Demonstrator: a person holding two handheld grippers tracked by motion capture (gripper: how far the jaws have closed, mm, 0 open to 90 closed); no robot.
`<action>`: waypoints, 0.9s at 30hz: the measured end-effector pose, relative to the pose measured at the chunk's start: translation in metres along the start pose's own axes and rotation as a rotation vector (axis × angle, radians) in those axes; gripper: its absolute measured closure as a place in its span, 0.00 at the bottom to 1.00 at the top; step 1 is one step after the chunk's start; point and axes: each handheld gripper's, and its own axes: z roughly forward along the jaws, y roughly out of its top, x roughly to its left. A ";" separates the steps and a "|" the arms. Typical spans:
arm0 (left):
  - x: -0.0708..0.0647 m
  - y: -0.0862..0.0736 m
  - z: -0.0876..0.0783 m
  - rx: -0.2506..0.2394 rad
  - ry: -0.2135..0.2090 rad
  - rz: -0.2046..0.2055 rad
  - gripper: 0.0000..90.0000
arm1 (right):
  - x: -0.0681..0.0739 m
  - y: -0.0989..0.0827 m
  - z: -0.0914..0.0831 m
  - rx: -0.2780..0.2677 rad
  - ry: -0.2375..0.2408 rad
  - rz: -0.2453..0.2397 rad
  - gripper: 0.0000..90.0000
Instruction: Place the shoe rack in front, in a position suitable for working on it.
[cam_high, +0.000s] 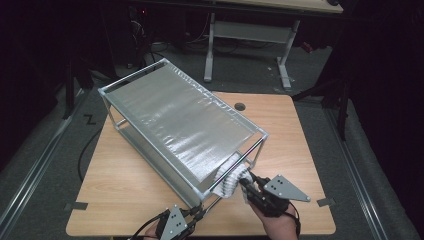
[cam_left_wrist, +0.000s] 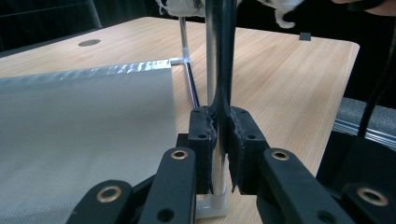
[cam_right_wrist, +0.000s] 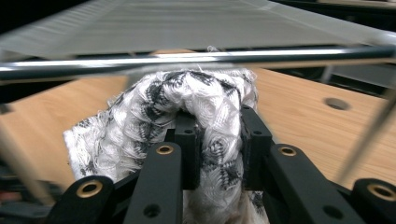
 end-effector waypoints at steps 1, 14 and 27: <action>0.000 0.000 -0.001 0.002 -0.002 0.000 0.89 | -0.009 -0.002 0.000 0.003 -0.033 0.004 0.82; -0.002 -0.002 -0.009 0.005 0.005 0.010 0.88 | -0.054 -0.007 0.002 0.018 -0.140 0.063 0.82; -0.004 -0.006 -0.020 0.010 0.020 0.004 0.88 | -0.059 0.004 0.011 -0.026 -0.164 0.011 0.82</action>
